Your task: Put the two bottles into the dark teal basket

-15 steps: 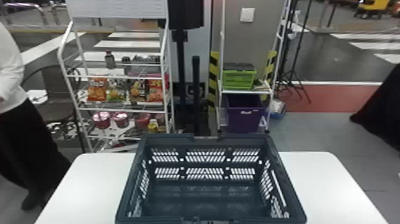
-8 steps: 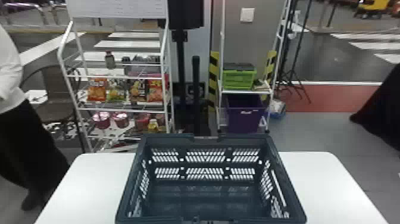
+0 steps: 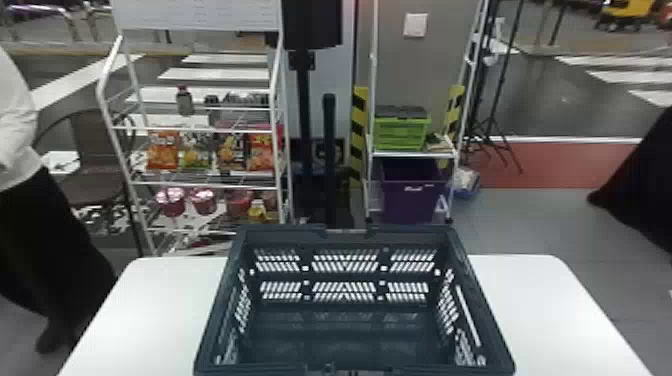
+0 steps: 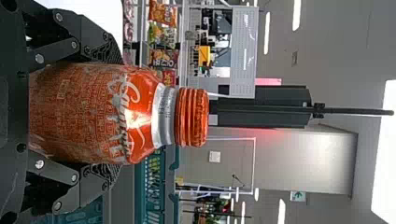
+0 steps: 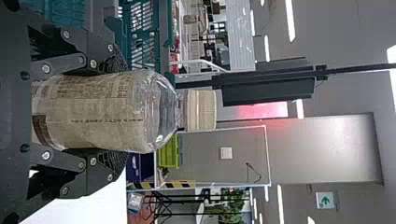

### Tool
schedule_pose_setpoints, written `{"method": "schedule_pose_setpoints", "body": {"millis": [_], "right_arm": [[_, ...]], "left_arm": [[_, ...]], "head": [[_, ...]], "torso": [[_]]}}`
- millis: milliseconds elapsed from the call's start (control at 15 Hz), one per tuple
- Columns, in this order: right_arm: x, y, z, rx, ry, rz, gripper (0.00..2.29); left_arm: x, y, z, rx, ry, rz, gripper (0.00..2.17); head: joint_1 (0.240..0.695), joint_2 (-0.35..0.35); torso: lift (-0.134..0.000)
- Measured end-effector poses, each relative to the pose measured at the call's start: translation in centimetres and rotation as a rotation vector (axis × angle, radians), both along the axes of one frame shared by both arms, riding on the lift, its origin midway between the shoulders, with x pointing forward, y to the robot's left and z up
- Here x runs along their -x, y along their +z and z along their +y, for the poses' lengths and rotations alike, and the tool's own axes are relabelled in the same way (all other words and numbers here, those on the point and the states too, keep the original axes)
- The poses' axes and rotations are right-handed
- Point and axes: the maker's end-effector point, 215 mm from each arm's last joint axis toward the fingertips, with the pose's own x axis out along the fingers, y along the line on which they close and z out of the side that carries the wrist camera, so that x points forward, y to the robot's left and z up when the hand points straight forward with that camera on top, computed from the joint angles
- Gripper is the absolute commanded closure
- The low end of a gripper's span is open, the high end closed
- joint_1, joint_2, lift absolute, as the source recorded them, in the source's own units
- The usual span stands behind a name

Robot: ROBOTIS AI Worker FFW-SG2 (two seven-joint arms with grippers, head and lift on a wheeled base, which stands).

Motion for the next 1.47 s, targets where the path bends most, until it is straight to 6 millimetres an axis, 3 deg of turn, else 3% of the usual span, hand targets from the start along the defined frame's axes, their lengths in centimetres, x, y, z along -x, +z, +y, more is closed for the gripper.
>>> {"method": "schedule_pose_setpoints", "body": {"millis": [333,533,1133,1467], "right_arm": [[-5.8,2.5,1.0,0.006,0.014,0.056,1.60],[-9.5,2.8,2.2,0.024,0.034,0.127,1.60],[-19.5,-0.7,9.1,0.163,0.142,0.415,1.60],[-22.2,-4.1,12.9,0.232,0.214,0.608,1.60]], "left_arm": [[0.3,-0.1,0.2,-0.005,0.008,-0.006,2.15],[0.5,-0.1,0.4,-0.009,0.012,-0.003,2.15],[0.6,-1.1,1.5,-0.021,0.028,0.020,2.15],[-0.2,-1.9,1.6,-0.017,0.030,0.039,2.15]], "head": [[0.499,0.000],[0.499,0.000],[0.499,0.000],[0.499,0.000]], "torso": [[0.000],[0.000],[0.000],[0.000]]}}
